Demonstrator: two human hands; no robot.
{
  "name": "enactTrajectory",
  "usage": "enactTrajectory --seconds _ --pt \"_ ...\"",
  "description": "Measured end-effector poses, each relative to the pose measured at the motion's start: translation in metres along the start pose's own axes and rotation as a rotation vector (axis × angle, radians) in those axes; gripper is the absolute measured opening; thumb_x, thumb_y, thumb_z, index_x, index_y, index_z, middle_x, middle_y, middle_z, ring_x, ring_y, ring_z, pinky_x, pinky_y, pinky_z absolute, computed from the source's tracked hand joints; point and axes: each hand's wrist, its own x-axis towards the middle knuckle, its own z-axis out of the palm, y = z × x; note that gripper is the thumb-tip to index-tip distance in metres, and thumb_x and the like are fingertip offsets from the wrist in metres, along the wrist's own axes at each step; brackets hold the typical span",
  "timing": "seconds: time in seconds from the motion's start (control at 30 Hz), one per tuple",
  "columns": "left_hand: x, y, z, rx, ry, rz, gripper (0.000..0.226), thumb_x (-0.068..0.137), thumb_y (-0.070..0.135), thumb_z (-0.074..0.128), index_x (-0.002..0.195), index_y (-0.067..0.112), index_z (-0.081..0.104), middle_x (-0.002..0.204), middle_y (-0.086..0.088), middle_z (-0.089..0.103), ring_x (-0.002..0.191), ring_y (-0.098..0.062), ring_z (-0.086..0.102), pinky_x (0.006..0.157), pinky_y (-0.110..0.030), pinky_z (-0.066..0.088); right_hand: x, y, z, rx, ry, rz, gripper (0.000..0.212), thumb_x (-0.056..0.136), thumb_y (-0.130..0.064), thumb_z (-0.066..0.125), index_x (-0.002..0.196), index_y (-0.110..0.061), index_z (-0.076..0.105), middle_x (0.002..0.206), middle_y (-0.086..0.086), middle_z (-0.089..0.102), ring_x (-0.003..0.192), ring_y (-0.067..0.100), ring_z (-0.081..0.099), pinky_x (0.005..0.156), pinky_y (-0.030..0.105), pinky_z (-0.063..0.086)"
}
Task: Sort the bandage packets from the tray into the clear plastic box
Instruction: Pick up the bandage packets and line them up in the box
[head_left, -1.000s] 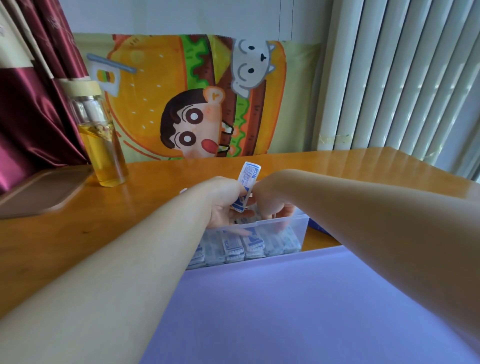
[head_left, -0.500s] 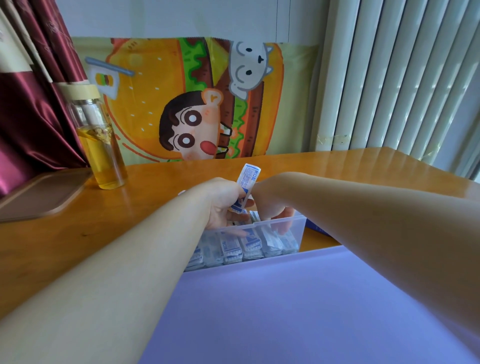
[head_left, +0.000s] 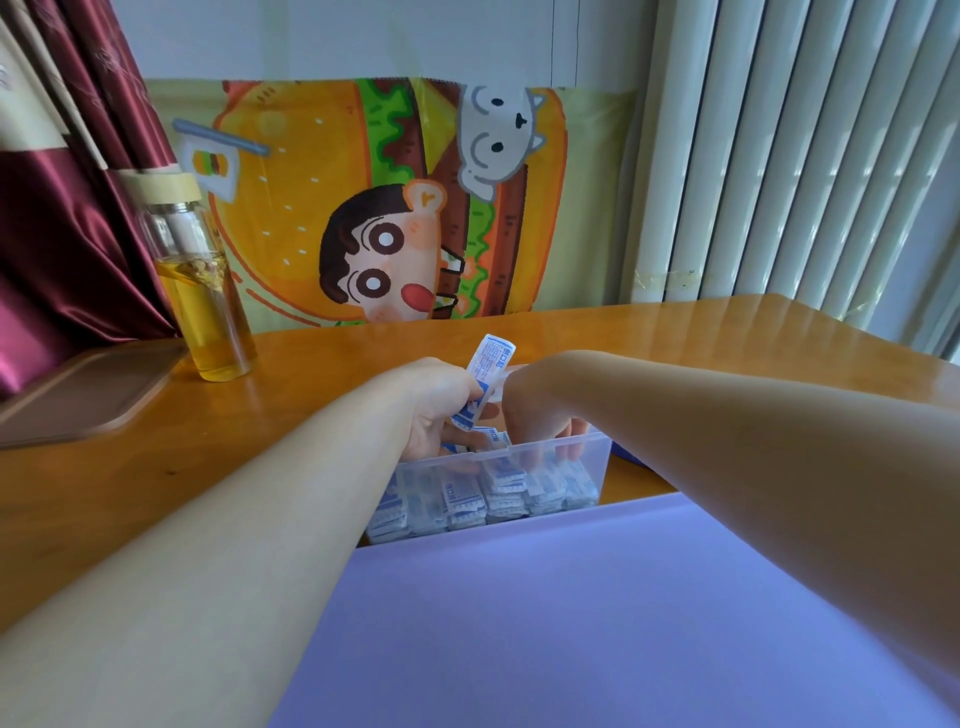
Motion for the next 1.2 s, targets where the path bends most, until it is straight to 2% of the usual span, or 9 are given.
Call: enactTrajectory --seconds 0.27,0.47,0.53,0.63,0.73,0.87,0.93,1.07,1.2 --pt "-0.004 0.001 -0.001 0.004 0.001 -0.014 0.021 0.101 0.011 0.036 0.114 0.02 0.05 0.08 -0.007 0.062 0.067 -0.022 0.06 0.064 -0.043 0.051 0.003 0.003 0.0 0.03 0.025 -0.023 0.06 0.08 -0.022 0.074 0.132 -0.014 0.045 0.085 -0.002 0.047 0.089 0.018 0.071 0.091 0.036 0.053" --pt "-0.005 0.0 0.0 0.002 0.025 0.032 0.031 0.1 0.009 0.038 0.128 0.013 0.05 0.083 -0.008 0.061 0.068 -0.015 0.06 0.054 -0.03 0.052 0.005 0.006 -0.002 0.083 -0.016 -0.056 0.029 0.078 -0.023 0.075 0.096 -0.016 0.053 0.082 -0.003 0.055 0.087 0.017 0.071 0.091 0.037 0.053" --pt "-0.007 0.001 0.001 0.004 0.026 0.033 0.029 0.1 0.01 0.038 0.126 0.014 0.051 0.083 -0.007 0.061 0.07 -0.016 0.06 0.055 -0.03 0.052 0.002 0.005 -0.002 0.056 0.005 -0.068 0.028 0.081 -0.023 0.072 0.102 -0.012 0.057 0.086 -0.002 0.057 0.09 0.017 0.07 0.089 0.035 0.054" --pt "-0.009 0.003 -0.002 0.011 0.036 0.035 0.024 0.1 0.011 0.038 0.118 0.016 0.052 0.082 -0.006 0.062 0.081 -0.021 0.059 0.073 -0.039 0.05 -0.005 0.007 -0.005 0.072 0.093 -0.093 0.036 0.088 -0.019 0.064 0.119 -0.003 0.058 0.094 0.004 0.064 0.086 0.018 0.069 0.078 0.028 0.055" --pt "-0.015 0.005 -0.012 0.026 0.044 0.091 0.021 0.1 0.011 0.038 0.114 0.015 0.052 0.086 -0.003 0.064 0.091 -0.02 0.058 0.08 -0.042 0.049 -0.016 0.013 -0.015 0.361 0.217 -0.143 0.029 0.091 -0.009 0.057 0.119 -0.002 0.055 0.083 0.008 0.063 0.06 0.012 0.065 0.055 0.018 0.054" --pt "-0.026 0.005 -0.028 0.101 0.045 0.155 0.02 0.098 0.012 0.044 0.113 0.013 0.057 0.091 -0.003 0.068 0.089 -0.017 0.062 0.083 -0.04 0.05 -0.031 0.013 -0.022 0.952 0.296 -0.326 0.015 0.089 -0.005 0.059 0.103 -0.009 0.063 0.085 0.007 0.066 0.063 0.009 0.061 0.05 0.017 0.047" --pt "-0.03 0.004 -0.034 0.144 0.04 0.155 0.02 0.097 0.013 0.048 0.113 0.011 0.06 0.097 -0.005 0.069 0.092 -0.018 0.063 0.084 -0.04 0.049 -0.027 0.008 -0.021 1.049 0.396 -0.344 0.008 0.088 -0.005 0.061 0.089 -0.011 0.065 0.077 0.004 0.066 0.058 0.007 0.06 0.047 0.015 0.046" --pt "-0.037 0.003 -0.043 0.22 0.053 0.132 0.018 0.094 0.011 0.053 0.11 0.004 0.059 0.119 -0.015 0.061 0.107 -0.028 0.06 0.089 -0.045 0.051 -0.013 0.0 -0.014 0.798 0.443 -0.31 0.009 0.087 -0.002 0.06 0.089 -0.009 0.065 0.069 0.005 0.064 0.049 0.005 0.057 0.041 0.012 0.043" --pt "-0.04 0.004 -0.046 0.217 0.075 0.141 0.041 0.096 0.01 0.05 0.135 0.003 0.042 0.131 -0.014 0.052 0.115 -0.032 0.055 0.099 -0.048 0.046 -0.005 -0.01 -0.005 0.461 0.296 -0.317 0.015 0.088 -0.004 0.058 0.101 -0.011 0.064 0.083 0.008 0.066 0.061 0.012 0.056 0.047 0.015 0.046"
